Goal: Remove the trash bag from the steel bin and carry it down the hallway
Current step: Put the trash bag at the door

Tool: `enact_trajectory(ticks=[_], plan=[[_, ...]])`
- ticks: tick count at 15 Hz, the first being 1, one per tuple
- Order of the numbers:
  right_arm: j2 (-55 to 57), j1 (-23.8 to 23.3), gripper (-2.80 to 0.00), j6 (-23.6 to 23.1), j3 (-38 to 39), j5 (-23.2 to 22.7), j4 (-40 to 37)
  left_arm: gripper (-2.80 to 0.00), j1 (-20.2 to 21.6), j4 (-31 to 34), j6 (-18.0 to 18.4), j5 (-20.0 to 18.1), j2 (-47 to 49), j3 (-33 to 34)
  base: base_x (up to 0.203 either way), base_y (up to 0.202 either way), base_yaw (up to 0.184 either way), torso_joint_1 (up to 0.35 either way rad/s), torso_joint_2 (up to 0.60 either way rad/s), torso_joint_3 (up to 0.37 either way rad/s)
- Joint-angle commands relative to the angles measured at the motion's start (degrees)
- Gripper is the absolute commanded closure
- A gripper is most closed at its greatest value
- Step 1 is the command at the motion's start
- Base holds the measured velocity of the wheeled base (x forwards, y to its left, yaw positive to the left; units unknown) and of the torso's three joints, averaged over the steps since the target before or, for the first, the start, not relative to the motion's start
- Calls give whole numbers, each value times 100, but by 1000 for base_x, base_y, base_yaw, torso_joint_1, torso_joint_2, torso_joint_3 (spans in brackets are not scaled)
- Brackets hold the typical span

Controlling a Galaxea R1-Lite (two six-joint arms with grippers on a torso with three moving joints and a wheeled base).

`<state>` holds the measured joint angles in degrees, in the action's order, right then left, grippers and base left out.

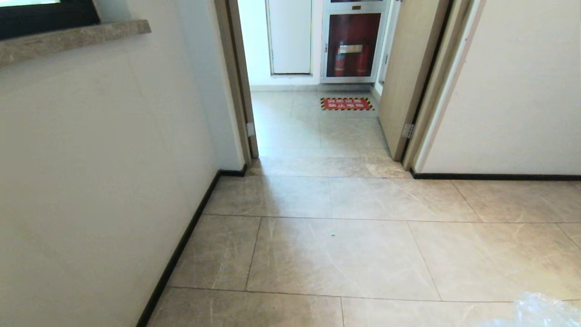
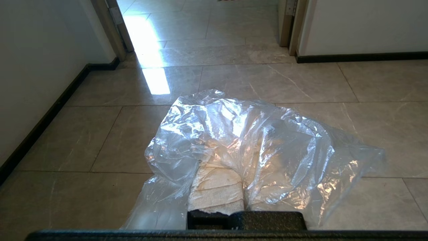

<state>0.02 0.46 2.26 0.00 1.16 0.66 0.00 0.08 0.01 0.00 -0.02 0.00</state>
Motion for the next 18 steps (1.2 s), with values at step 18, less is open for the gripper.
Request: enact_trajectory(ticks=[18], plan=[[6, -2, 0, -41, 9, 3, 4, 0, 0, 1, -1, 0, 2, 0, 1, -2, 18, 1, 1, 1]])
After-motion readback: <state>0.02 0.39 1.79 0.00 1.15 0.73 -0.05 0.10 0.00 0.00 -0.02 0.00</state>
